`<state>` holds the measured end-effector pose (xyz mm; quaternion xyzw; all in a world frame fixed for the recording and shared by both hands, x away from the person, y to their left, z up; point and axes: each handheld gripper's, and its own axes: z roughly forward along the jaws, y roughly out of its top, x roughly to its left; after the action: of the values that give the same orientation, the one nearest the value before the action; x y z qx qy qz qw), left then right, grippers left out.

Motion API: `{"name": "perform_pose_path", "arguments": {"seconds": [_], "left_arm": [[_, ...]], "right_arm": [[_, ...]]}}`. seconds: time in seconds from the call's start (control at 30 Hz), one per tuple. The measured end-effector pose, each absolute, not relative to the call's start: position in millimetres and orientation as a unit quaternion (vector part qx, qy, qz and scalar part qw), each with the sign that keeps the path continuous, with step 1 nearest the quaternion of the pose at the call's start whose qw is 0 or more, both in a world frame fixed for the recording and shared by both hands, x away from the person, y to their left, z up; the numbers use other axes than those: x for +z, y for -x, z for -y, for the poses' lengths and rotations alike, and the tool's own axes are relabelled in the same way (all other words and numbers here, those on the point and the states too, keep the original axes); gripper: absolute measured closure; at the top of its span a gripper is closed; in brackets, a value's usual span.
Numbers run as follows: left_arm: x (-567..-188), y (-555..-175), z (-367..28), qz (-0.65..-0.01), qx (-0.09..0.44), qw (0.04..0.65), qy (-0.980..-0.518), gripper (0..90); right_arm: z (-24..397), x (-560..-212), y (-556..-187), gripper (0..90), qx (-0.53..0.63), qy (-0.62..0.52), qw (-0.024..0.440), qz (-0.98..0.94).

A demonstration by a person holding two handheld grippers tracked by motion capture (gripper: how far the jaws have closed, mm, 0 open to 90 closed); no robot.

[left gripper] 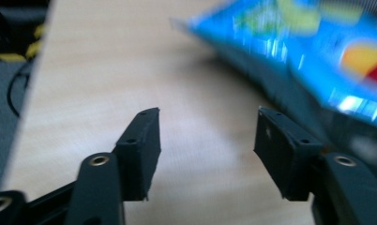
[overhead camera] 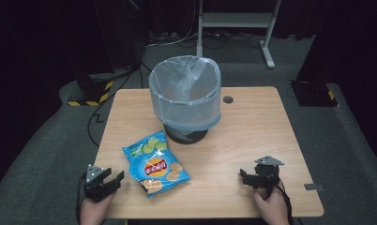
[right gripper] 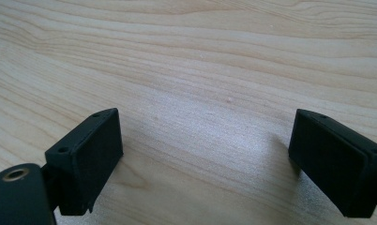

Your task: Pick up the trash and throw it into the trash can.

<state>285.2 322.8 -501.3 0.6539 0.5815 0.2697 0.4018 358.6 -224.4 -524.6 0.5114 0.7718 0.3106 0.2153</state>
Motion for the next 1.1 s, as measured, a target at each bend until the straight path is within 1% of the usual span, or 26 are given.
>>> {"name": "perform_pose_path", "arguments": {"seconds": [0.03,0.07,0.17,0.2,0.23,0.27,0.3,0.37,0.4,0.43,0.47,0.57,0.6,0.63,0.83,0.87,0.97,1.1], "left_arm": [[-501.3,-285.2,-322.8,-0.582,0.270,0.402,-0.654,42.6],[-490.2,-289.8,-318.2,-0.567,0.281,0.420,-0.651,41.9],[-483.1,-299.2,-309.8,-0.557,0.285,0.423,-0.656,39.6],[-482.6,-309.7,-304.0,-0.556,0.279,0.417,-0.663,39.0],[-482.6,-309.7,-304.0,-0.556,0.279,0.417,-0.663,39.0],[-486.8,-320.0,-299.9,-0.562,0.264,0.406,-0.670,39.0],[-486.8,-320.0,-299.9,-0.562,0.264,0.406,-0.670,40.1],[-492.6,-324.9,-292.1,-0.559,0.246,0.394,-0.687,41.6],[-496.5,-322.7,-284.0,-0.549,0.237,0.394,-0.698,42.5],[-496.5,-322.7,-284.0,-0.549,0.237,0.394,-0.698,42.9],[-500.9,-317.2,-273.0,-0.539,0.225,0.398,-0.707,43.0],[-503.1,-311.1,-263.0,-0.528,0.221,0.400,-0.716,43.1],[-503.7,-305.2,-252.5,-0.517,0.215,0.408,-0.721,43.5],[-503.7,-305.2,-252.5,-0.517,0.215,0.408,-0.721,43.8],[-498.3,-290.8,-219.3,-0.474,0.197,0.433,-0.741,43.9],[-494.9,-288.4,-213.4,-0.466,0.205,0.439,-0.740,43.7],[-490.5,-287.2,-212.9,-0.465,0.219,0.446,-0.733,43.4],[-488.5,-292.2,-228.5,-0.488,0.259,0.438,-0.709,42.0]], "right_arm": [[224.2,-524.6,-358.6,9.6,0.311,-0.512,0.215,-0.771],[224.2,-524.6,-358.5,9.6,0.311,-0.512,0.215,-0.771],[224.1,-524.6,-358.6,9.4,0.311,-0.512,0.215,-0.771],[223.9,-524.5,-358.7,9.4,0.310,-0.512,0.216,-0.771],[224.0,-524.7,-358.9,9.5,0.311,-0.511,0.216,-0.772],[223.6,-524.7,-358.8,9.5,0.311,-0.512,0.216,-0.771],[223.6,-524.7,-358.8,9.5,0.311,-0.512,0.216,-0.771],[223.7,-524.7,-358.8,9.5,0.311,-0.512,0.216,-0.771],[223.4,-524.7,-358.6,9.4,0.311,-0.513,0.215,-0.771],[223.7,-524.7,-358.8,9.4,0.311,-0.512,0.216,-0.771],[223.4,-524.7,-358.7,9.5,0.311,-0.513,0.215,-0.771],[223.6,-524.7,-358.7,9.5,0.311,-0.512,0.216,-0.771],[223.8,-524.7,-358.8,9.5,0.310,-0.511,0.217,-0.772],[223.8,-524.7,-358.8,9.5,0.310,-0.511,0.217,-0.772],[223.5,-524.6,-358.6,9.5,0.310,-0.512,0.216,-0.771],[223.5,-524.6,-358.6,9.5,0.309,-0.512,0.217,-0.772],[223.5,-524.6,-358.6,9.5,0.310,-0.512,0.216,-0.771],[223.5,-524.6,-358.6,9.5,0.309,-0.512,0.216,-0.771]]}}
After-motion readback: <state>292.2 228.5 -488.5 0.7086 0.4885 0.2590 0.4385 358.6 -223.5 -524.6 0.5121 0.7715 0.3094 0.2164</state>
